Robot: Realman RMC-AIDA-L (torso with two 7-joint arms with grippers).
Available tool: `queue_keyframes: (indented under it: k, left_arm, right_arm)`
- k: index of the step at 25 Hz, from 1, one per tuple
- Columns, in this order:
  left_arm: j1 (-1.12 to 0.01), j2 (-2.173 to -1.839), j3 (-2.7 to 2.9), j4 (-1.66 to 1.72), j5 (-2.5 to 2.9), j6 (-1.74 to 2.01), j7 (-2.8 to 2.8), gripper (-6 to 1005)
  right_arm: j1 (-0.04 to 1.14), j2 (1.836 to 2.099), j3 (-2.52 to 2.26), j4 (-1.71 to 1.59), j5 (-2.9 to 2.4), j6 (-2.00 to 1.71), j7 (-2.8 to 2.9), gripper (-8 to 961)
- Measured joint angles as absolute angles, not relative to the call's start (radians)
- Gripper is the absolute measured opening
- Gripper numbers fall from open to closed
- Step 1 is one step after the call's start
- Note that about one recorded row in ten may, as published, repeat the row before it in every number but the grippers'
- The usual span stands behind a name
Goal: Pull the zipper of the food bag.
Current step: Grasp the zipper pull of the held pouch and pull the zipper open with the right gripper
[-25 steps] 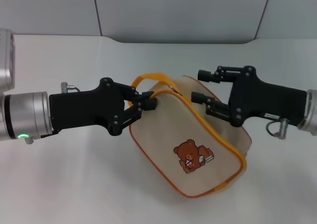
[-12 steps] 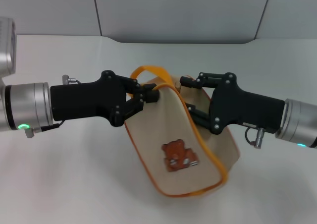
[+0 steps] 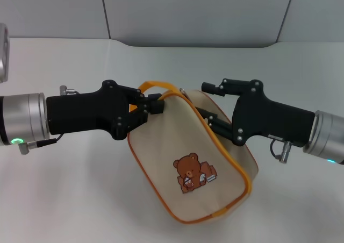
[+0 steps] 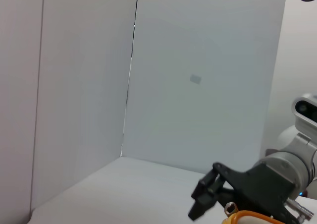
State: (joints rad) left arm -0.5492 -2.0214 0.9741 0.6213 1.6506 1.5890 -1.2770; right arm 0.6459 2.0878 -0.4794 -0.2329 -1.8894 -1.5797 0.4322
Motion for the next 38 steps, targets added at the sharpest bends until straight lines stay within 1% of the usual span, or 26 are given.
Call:
queue_keyframes:
  k: [11, 16, 27, 38]
  left_arm:
    - [-0.546, -2.023, 0.974, 0.614, 1.660, 1.580, -1.275, 63]
    - [-0.546, -2.029, 0.974, 0.616, 1.660, 1.583, -1.272, 63]
    - [-0.544, -2.030, 0.975, 0.618, 1.660, 1.586, -1.272, 63]
    - [-0.544, -2.030, 0.974, 0.619, 1.660, 1.577, -1.270, 63]
  right_arm:
    - [0.627, 2.084, -0.475, -0.231, -1.818, -1.727, 0.464, 446]
    - [0.642, 2.088, -0.471, -0.207, -1.817, -1.691, 0.471, 446]
    - [0.664, 2.088, -0.459, -0.176, -1.816, -1.607, 0.472, 445]
    - [0.667, 2.086, -0.429, -0.173, -1.818, -1.689, 0.515, 446]
